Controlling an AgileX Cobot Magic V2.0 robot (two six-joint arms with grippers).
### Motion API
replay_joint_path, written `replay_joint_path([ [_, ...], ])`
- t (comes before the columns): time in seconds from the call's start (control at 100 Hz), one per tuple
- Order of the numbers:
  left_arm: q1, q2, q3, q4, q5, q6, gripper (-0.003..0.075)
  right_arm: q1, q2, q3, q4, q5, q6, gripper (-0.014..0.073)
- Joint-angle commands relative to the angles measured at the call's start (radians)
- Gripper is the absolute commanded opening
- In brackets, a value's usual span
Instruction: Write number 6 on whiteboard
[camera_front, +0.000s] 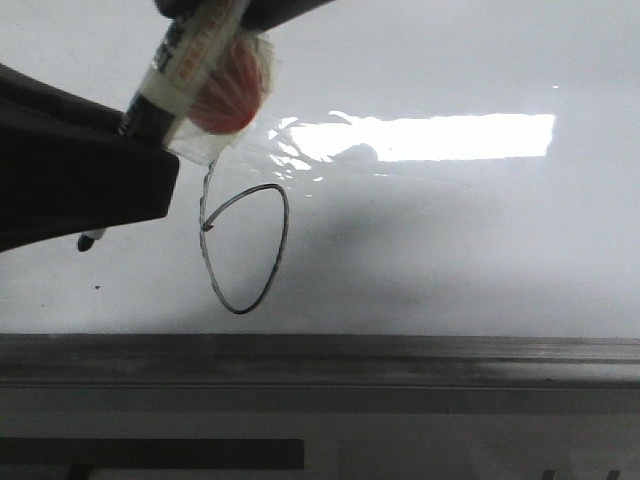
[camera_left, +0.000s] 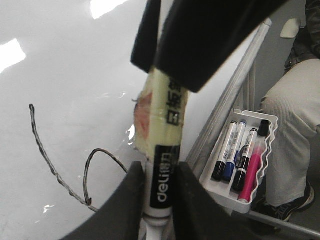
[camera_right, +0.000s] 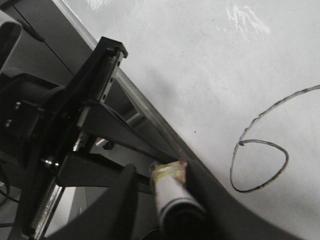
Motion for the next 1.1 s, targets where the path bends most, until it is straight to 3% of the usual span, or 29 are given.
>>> replay_joint_path([
  [0.0,-0.007,-0.003,-0.031,-0.148,-0.052,-0.02,-0.0019,-0.004,-0.018,-0.028,-0.001,-0.09,-0.009,0.0417],
  [0.2,0.065,-0.003,-0.057,-0.607,0.115,-0.02,-0.0019,-0.004,-0.018,-0.028,-0.003,-0.132,-0.009,0.0384],
  [0.36,0.146,-0.001,-0.079,-0.796,0.198,-0.02,-0.0019,-0.004,-0.018,-0.028,-0.003,-0.132,-0.009,0.0384],
  [0.52,0.204,0.012,-0.079,-0.84,0.242,-0.02,-0.0019,-0.004,-0.018,-0.028,-0.003,-0.132,-0.009,0.0384],
  [0.96,0.206,0.102,-0.098,-0.84,0.194,-0.02,-0.0014,-0.004,-0.018,-0.028,-0.003,-0.125,-0.009,0.0384],
  [1.09,0.206,0.088,-0.1,-0.836,0.176,-0.02,0.0103,-0.004,-0.018,-0.028,-0.003,-0.116,-0.009,0.0384],
])
